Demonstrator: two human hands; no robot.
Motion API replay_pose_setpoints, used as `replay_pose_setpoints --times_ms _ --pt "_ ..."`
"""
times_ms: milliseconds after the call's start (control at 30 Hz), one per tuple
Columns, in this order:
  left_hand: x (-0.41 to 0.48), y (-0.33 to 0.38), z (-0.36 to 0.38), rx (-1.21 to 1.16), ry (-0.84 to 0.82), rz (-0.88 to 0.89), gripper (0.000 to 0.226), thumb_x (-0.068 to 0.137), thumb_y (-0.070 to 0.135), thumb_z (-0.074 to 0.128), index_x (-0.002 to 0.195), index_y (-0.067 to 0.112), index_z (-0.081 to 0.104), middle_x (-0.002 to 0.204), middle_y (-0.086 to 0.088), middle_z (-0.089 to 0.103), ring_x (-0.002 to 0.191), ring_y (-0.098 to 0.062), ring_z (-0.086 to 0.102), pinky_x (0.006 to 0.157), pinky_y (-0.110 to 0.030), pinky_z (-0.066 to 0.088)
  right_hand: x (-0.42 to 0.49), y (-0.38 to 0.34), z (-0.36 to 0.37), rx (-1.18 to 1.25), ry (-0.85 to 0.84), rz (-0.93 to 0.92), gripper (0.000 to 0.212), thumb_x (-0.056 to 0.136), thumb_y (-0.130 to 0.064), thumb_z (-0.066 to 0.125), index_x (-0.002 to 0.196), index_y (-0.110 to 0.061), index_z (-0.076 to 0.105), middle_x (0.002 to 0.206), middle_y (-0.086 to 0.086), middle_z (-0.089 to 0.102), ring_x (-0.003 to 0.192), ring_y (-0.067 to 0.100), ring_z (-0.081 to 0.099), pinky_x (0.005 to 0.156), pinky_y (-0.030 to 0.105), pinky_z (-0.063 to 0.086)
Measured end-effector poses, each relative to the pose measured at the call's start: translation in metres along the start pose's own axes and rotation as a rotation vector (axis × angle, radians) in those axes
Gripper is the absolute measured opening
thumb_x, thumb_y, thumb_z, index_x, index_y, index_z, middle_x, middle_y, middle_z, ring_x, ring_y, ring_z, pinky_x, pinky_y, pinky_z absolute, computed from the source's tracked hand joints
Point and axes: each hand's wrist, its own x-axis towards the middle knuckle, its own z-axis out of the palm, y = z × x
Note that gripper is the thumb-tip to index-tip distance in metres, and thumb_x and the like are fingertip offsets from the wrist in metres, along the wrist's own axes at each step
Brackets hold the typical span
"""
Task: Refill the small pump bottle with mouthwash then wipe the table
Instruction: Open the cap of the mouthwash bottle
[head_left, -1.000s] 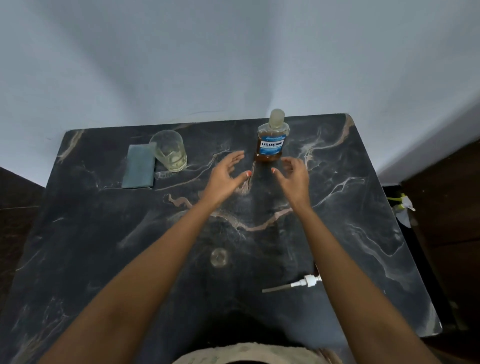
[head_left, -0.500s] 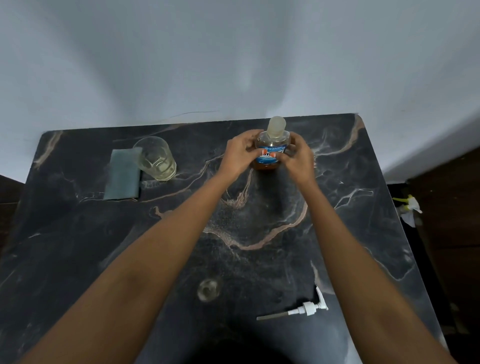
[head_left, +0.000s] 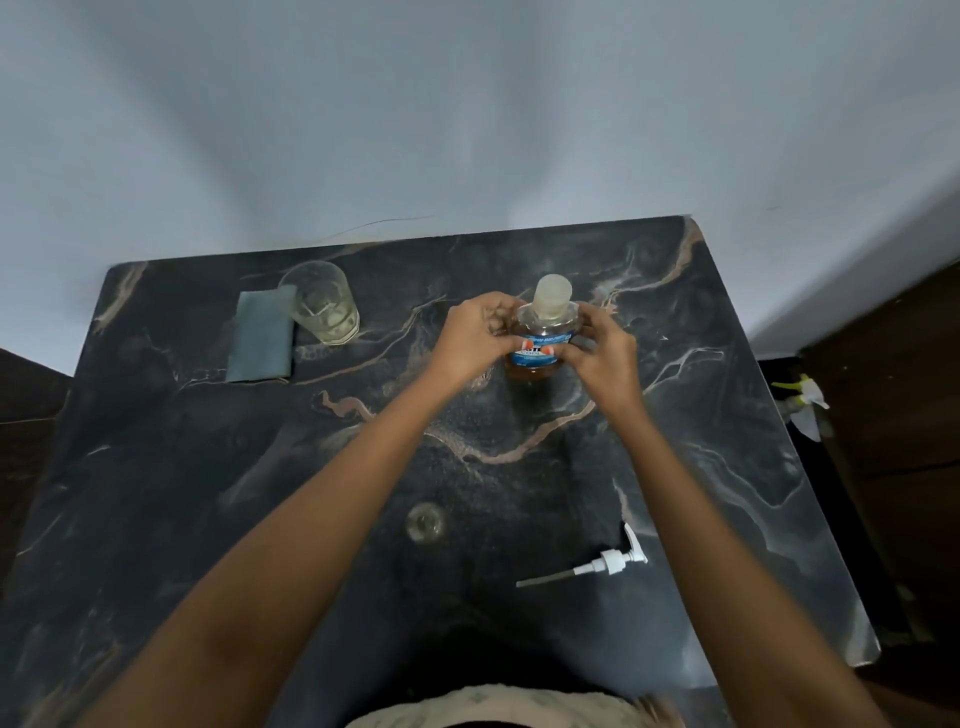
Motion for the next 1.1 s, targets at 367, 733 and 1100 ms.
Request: replay_pose_setpoints --times_ms 367,733,1100 --pt "-0.110 0.000 0.023 -0.069 -0.029 -0.108 0.041 0.068 -0.005 0.072 0.105 0.005 0.059 0.107 -0.010 0.067 0.097 -0.017 0.063 0.089 -0.031 0.051 -0.115 -0.003 -0.020 0.039 -0.015 0.000 0.048 0.069 0.008 0.071 0.114 0.000 0.056 0.100 0.000 0.060 0.086 0.008 0.059 0.071 0.000 0.046" --pt "-0.164 -0.021 0.057 -0.108 0.032 -0.136 0.041 0.070 -0.009 0.069 0.107 0.004 0.057 0.106 -0.011 0.066 0.090 -0.010 0.061 0.072 -0.005 0.047 -0.168 0.017 -0.024 -0.002 -0.029 0.075 0.048 0.067 0.009 0.072 0.111 0.001 0.056 0.099 0.001 0.060 0.089 0.010 0.058 0.070 -0.001 0.043" --pt "-0.173 -0.029 0.061 -0.113 0.061 -0.117 0.043 0.070 -0.006 0.070 0.109 0.008 0.057 0.106 -0.010 0.066 0.096 -0.016 0.063 0.082 -0.018 0.050 -0.172 0.016 -0.025 -0.131 -0.108 0.090 0.053 0.068 0.002 0.075 0.116 -0.005 0.053 0.109 0.005 0.062 0.103 0.017 0.059 0.077 0.006 0.043"
